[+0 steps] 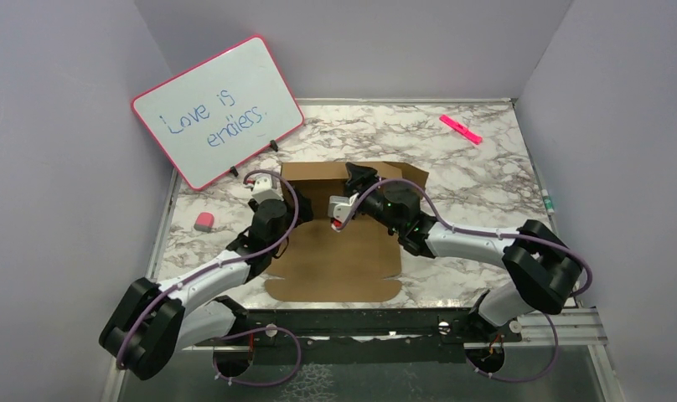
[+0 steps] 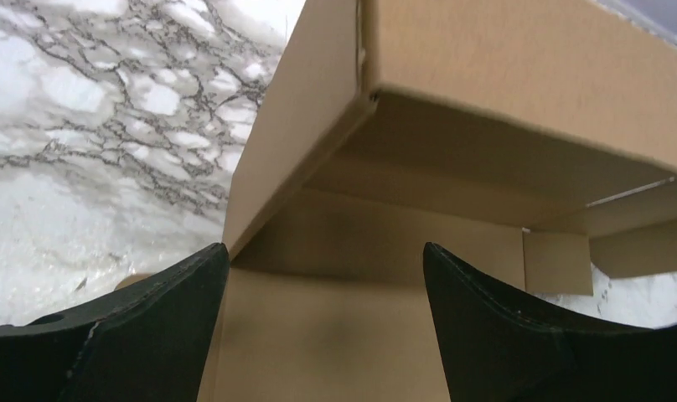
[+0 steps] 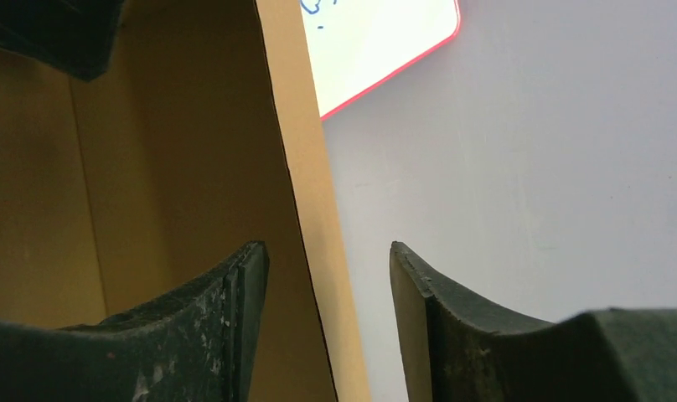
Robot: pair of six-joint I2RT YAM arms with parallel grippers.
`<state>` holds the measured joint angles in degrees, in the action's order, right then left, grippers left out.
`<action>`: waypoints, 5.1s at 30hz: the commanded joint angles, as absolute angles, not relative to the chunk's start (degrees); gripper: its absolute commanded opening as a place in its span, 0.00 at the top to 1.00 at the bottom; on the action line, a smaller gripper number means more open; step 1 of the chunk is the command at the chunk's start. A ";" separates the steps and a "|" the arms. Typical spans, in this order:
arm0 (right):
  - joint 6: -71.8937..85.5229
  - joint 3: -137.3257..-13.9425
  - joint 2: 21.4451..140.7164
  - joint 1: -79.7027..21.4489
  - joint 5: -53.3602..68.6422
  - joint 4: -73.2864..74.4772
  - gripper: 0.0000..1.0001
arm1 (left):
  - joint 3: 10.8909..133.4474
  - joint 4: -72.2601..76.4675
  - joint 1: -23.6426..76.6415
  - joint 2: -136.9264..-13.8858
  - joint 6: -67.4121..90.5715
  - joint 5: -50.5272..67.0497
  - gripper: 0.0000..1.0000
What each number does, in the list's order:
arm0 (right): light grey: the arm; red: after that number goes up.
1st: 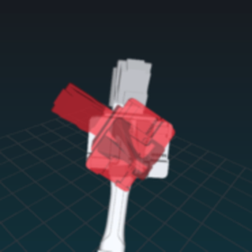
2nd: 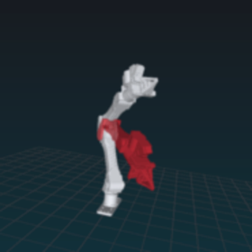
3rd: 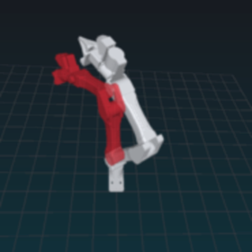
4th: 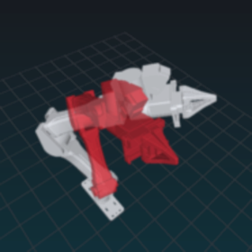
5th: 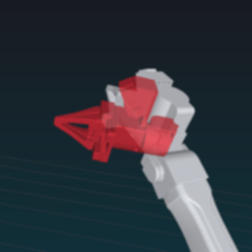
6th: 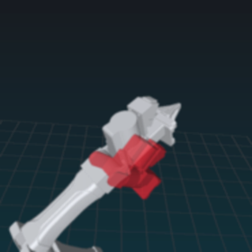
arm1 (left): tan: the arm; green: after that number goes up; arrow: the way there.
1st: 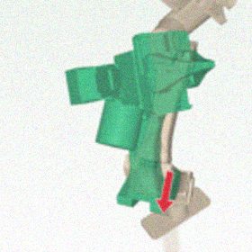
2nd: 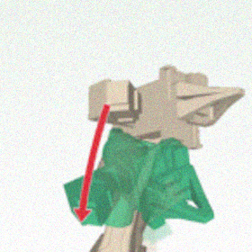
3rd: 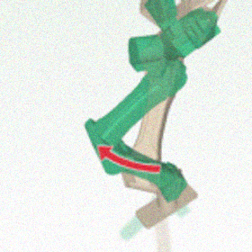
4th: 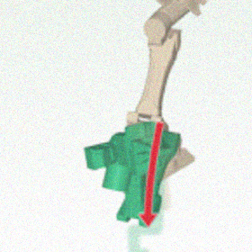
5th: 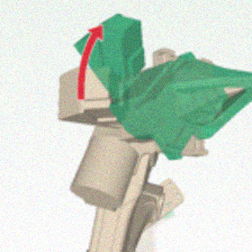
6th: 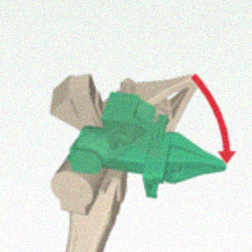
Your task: Fold the paper box
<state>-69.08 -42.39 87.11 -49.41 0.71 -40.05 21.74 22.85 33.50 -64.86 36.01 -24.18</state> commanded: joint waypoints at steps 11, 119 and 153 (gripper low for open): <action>-39.22 -54.33 74.45 -49.26 -4.34 -7.54 0.25 | 36.04 -17.90 32.54 -46.36 36.20 -14.87 0.05; 4.92 -39.81 72.16 -17.19 24.28 -16.86 0.92 | 33.47 25.08 59.46 -73.82 13.79 -16.93 0.13; -1.35 -38.81 70.25 -17.14 32.68 -15.31 0.99 | 43.15 52.72 57.77 -110.02 3.56 -40.94 0.17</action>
<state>-0.19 -38.15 71.33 -17.17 30.17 -14.87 42.11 49.58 59.20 -109.30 3.73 -37.28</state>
